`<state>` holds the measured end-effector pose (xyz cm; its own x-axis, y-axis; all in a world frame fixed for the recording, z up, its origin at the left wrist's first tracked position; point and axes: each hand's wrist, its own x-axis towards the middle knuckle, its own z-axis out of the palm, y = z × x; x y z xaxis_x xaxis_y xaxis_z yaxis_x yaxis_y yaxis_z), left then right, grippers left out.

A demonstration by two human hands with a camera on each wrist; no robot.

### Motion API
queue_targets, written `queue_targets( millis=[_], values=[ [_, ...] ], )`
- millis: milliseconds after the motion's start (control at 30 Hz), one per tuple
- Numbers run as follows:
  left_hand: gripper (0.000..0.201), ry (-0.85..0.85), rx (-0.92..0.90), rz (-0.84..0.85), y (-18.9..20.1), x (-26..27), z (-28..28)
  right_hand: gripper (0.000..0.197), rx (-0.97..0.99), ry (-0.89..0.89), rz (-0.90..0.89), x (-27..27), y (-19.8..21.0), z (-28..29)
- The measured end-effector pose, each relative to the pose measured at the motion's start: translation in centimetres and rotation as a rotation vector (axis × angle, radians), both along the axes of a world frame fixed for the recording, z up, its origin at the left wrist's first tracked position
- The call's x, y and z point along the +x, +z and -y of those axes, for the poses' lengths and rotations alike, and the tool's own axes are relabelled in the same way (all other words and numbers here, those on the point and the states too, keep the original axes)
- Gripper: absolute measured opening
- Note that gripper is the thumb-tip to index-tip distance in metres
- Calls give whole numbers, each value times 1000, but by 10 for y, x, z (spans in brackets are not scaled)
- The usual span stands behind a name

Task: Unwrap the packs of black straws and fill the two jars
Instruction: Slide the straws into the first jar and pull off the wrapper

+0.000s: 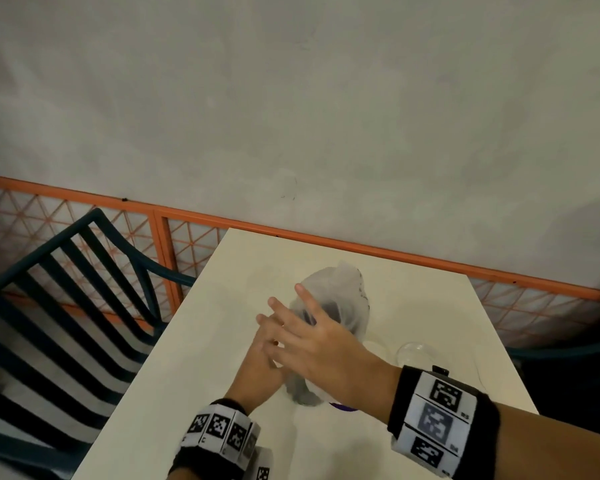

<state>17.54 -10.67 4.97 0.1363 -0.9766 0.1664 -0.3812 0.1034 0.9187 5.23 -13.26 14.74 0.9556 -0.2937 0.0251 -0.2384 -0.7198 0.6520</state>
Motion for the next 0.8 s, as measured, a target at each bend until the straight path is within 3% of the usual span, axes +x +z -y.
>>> queue_targets(
  millis=[67,133,200,300,400,633,800],
  values=[
    [53,1,-98,-13,7,2,2,54,-9,-56,96,-9,-4,2],
    [48,21,-91,-94,11,3,2,74,-17,-169,182,-19,-5,-2],
    [47,80,-76,-200,13,3,0,83,6,-301,379,-33,-5,-5],
    [46,133,-110,-264,24,2,-6,72,175,-512,794,-56,-6,-15],
    [44,148,-192,-332,38,1,-15,65,466,-546,1079,-71,-15,-26],
    [29,214,-265,-352,71,-6,-52,69,1013,-262,979,-85,-9,-50],
    [35,251,-266,-83,75,-10,-83,27,982,-278,1191,-86,-15,-68]
  ],
)
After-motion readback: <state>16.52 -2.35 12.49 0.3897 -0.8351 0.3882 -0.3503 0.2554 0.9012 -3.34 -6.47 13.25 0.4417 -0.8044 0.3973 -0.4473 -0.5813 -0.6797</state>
